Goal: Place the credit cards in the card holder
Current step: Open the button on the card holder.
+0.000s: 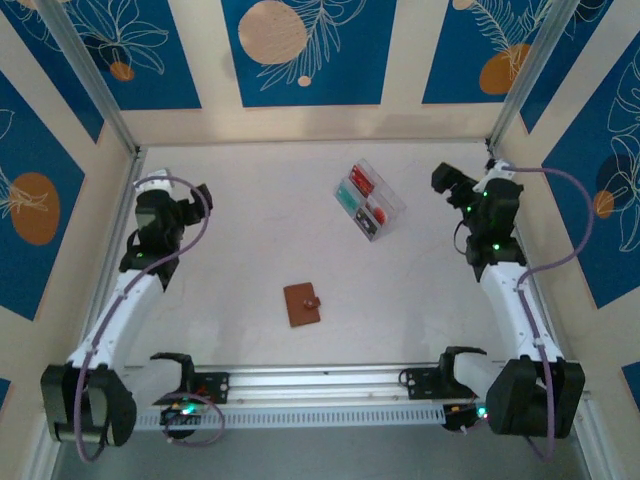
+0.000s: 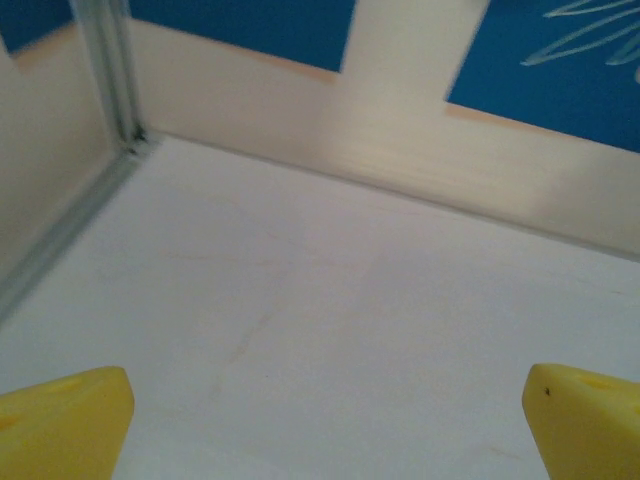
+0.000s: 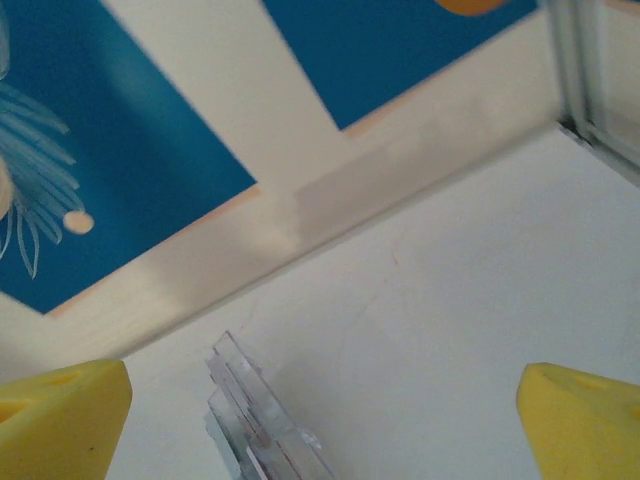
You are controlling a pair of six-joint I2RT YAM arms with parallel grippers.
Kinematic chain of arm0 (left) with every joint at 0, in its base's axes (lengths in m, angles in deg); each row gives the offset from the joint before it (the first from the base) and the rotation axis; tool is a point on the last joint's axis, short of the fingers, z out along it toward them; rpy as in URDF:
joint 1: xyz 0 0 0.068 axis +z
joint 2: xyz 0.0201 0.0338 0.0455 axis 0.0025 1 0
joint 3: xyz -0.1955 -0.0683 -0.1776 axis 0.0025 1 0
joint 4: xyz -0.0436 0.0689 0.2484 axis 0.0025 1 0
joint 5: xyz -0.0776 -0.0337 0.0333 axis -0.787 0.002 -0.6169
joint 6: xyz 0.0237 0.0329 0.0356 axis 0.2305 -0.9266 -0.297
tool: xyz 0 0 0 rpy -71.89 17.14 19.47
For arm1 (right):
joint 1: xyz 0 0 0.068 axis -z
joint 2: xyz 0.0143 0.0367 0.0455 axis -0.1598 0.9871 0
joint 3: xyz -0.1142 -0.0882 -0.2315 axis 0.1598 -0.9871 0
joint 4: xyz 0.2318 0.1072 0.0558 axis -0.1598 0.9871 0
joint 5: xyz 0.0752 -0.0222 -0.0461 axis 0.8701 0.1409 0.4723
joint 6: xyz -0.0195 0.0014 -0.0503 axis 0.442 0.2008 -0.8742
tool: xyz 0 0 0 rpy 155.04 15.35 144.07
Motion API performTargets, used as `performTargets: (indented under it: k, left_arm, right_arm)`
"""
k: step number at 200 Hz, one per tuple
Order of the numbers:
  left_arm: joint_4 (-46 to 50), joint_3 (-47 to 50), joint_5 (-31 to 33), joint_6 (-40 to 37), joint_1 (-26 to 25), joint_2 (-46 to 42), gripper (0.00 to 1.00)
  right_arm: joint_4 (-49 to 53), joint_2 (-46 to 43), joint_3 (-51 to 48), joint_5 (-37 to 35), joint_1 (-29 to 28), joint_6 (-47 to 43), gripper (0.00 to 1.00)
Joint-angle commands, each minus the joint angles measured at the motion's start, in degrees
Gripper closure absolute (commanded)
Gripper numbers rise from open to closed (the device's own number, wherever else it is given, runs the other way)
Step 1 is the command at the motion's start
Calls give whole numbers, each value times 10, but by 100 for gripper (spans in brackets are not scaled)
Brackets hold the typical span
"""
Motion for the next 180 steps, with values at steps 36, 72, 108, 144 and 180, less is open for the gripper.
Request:
performTargets:
  k: [36, 72, 108, 144, 180]
  left_arm:
    - [158, 59, -260, 141, -43, -75, 30]
    - [98, 131, -308, 223, -126, -84, 59]
    - [-37, 181, -328, 272, -213, -22, 68]
    - [-87, 168, -340, 279, -257, 79, 73]
    - [-119, 166, -337, 275, -277, 142, 74]
  right_arm:
    - [345, -27, 60, -115, -185, -12, 1]
    - [369, -3, 27, -139, -370, 0, 18]
    - [326, 82, 26, -129, -508, 23, 51]
    - [307, 192, 64, -104, -585, 47, 53]
    - [323, 266, 106, -143, -649, 61, 44]
